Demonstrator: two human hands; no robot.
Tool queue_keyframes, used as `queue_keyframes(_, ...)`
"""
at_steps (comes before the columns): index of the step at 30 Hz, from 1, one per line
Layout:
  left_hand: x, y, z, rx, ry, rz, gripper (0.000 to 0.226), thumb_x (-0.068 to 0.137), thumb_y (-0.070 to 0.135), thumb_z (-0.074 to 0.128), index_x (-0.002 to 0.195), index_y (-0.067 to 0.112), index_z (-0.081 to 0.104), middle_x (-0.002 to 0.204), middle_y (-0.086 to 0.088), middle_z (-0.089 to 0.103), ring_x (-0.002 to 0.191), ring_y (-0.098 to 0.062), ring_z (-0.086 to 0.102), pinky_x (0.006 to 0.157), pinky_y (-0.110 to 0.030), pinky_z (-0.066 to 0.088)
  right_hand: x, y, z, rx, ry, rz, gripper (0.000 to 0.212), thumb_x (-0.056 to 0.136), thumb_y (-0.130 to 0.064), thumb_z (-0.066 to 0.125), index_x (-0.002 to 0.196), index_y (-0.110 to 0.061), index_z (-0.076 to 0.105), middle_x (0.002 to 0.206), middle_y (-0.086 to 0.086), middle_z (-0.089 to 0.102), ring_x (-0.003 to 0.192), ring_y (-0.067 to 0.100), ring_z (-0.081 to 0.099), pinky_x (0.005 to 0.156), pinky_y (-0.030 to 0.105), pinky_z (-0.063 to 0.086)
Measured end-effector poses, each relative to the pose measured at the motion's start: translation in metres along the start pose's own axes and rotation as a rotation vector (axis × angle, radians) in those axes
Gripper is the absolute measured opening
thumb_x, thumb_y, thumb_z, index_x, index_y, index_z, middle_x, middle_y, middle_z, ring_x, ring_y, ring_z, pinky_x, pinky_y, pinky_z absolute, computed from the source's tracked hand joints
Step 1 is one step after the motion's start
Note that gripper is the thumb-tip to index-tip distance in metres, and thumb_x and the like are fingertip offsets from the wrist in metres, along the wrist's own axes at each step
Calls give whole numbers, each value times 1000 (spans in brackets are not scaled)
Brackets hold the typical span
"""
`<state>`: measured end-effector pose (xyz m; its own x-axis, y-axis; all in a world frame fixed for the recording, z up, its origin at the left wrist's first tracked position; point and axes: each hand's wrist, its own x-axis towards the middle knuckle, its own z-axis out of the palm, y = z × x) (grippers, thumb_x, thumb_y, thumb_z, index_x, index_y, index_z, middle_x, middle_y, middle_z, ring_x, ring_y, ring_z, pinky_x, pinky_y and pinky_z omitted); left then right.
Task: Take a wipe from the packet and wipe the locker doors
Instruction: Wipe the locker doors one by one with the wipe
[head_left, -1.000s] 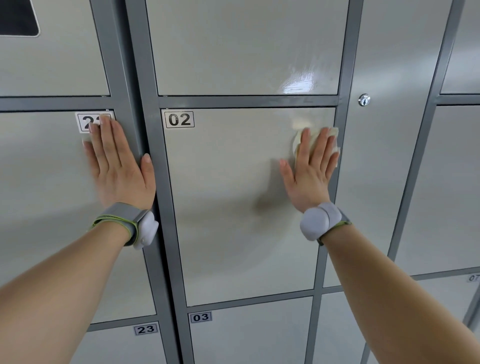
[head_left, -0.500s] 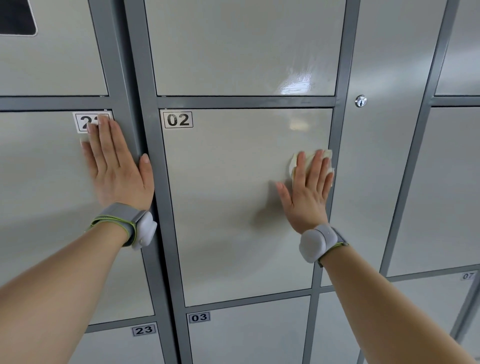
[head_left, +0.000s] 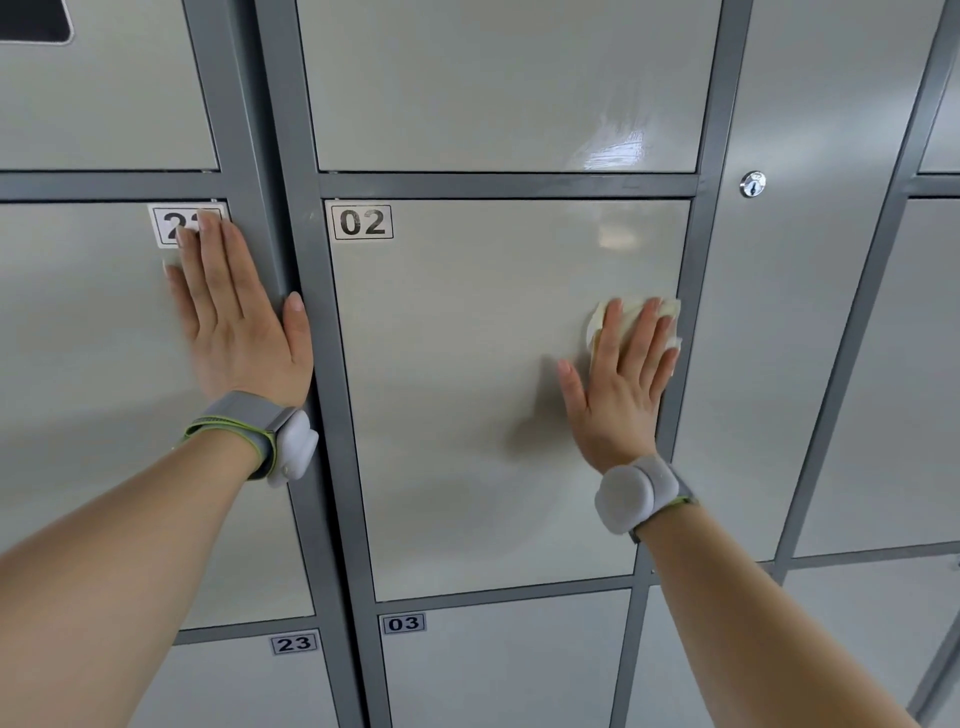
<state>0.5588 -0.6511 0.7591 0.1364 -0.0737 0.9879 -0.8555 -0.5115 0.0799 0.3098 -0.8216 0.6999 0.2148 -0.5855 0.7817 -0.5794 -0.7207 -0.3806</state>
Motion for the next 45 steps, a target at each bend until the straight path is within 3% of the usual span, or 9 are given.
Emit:
queue_keyframes(6, 0, 1, 0, 22, 25, 4, 64, 95, 27, 34, 145, -9, 17, 153, -26, 16, 142, -40, 13, 117, -34, -6, 9, -6, -7, 122, 2, -11, 74, 88, -61, 14, 147, -23, -10, 155, 15, -19, 142, 30, -22, 109, 34, -24)
queue_keyframes(15, -1, -1, 2, 5, 67, 37, 62, 96, 28, 31, 143, -11, 19, 150, -29, 20, 140, -43, 17, 117, -35, -4, 22, -22, -5, 191, 90, 53, 73, 90, -59, 16, 149, -23, -5, 156, 16, -15, 143, 31, -19, 112, 43, -18)
queue_keyframes(22, -2, -1, 7, -17, 153, 47, 60, 99, 30, 29, 142, -10, 24, 148, -29, 27, 138, -41, 22, 118, -37, 2, 11, -28, -6, 275, 24, 95, 66, 89, -60, 13, 145, -33, -11, 156, 7, -23, 141, 23, -25, 110, 35, -22)
queue_keyframes(27, -2, -1, 5, -93, 175, 35, 57, 98, 26, 32, 142, -10, 27, 148, -28, 28, 138, -40, 22, 118, -40, 6, 12, -32, -17, 339, 14, 138, 61, 93, -43, 18, 150, -30, 0, 157, 4, -20, 142, 20, -23, 111, 34, -18)
queue_keyframes(30, -3, -1, 2, -144, 165, 33, 56, 95, 18, 40, 142, -10, 28, 148, -27, 28, 138, -40, 21, 118, -39, 5, 11, -30, -20, 373, 46, 134, 54, 100, -18, 27, 150, -28, 10, 158, 6, -14, 144, 22, -19, 114, 36, -12)
queue_keyframes(33, -3, -3, 2, -175, 157, 4, 62, 87, 12, 51, 142, -8, 30, 148, -25, 29, 138, -40, 22, 118, -38, 5, 10, -30, -17, 361, 77, 126, 63, 96, 3, 29, 150, -25, 13, 158, 8, -10, 145, 23, -16, 117, 38, -8)
queue_keyframes(38, -4, -7, 3, -191, 168, 32, 65, 85, 16, 55, 141, -7, 33, 147, -25, 31, 138, -38, 24, 117, -41, 9, 12, -29, -6, 452, 210, 198, 61, 93, 6, 32, 149, -9, 12, 159, 4, 2, 146, 18, -6, 119, 44, 0)
queue_keyframes(42, -5, -8, 5, -210, 189, 38, 62, 86, 15, 54, 141, -6, 34, 147, -24, 32, 138, -37, 23, 117, -43, 12, 10, -27, 0, 431, 268, 145, 50, 93, 4, 40, 140, -12, 35, 158, 8, 8, 147, 22, 0, 118, 49, 7)
queue_keyframes(45, -6, -10, 4, -204, 199, 52, 60, 88, 16, 52, 140, -7, 34, 147, -25, 32, 138, -38, 23, 117, -43, 12, 7, -25, 3, 378, 276, 125, 50, 96, -1, 41, 143, -16, 37, 158, 8, 8, 146, 25, 0, 116, 52, 12)
